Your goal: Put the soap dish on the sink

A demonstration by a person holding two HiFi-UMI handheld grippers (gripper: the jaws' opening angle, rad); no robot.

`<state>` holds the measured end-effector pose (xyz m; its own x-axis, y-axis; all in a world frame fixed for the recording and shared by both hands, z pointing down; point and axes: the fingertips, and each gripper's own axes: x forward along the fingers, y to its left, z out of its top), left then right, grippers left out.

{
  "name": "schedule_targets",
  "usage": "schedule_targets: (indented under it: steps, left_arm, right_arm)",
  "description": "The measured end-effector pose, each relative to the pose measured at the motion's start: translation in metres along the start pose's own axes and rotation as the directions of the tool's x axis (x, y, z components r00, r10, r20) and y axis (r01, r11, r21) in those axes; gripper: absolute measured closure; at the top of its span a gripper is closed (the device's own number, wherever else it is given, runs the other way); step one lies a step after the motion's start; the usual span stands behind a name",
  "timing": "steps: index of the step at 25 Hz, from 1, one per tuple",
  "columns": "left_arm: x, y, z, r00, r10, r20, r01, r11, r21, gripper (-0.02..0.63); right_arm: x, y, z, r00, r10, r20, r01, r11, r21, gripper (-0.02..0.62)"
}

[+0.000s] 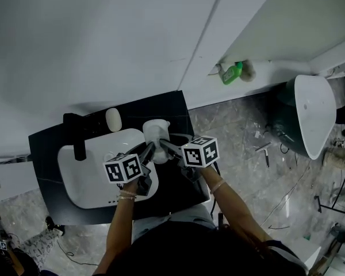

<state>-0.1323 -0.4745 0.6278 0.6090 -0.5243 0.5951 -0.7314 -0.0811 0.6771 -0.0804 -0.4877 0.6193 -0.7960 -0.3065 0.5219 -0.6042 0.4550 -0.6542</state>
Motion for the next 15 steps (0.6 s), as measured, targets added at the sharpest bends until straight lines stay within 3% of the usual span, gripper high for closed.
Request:
schedule_targets:
  steps: [7,15]
  left_arm:
    - [0.014,0.005,0.002,1.000,0.012,-0.025,-0.012,1.000,0.019,0.489]
    - [0.022,0.002,0.002,1.000,-0.030,-0.006,0.030,1.000,0.000,0.489]
  right_arm:
    - [0.006,-0.014,0.000,0.999,-0.016,-0.033,0.016,1.000,-0.002,0.466]
    - [0.003,-0.024,0.001,0.999,-0.022,-0.038,0.023,0.999,0.026,0.463]
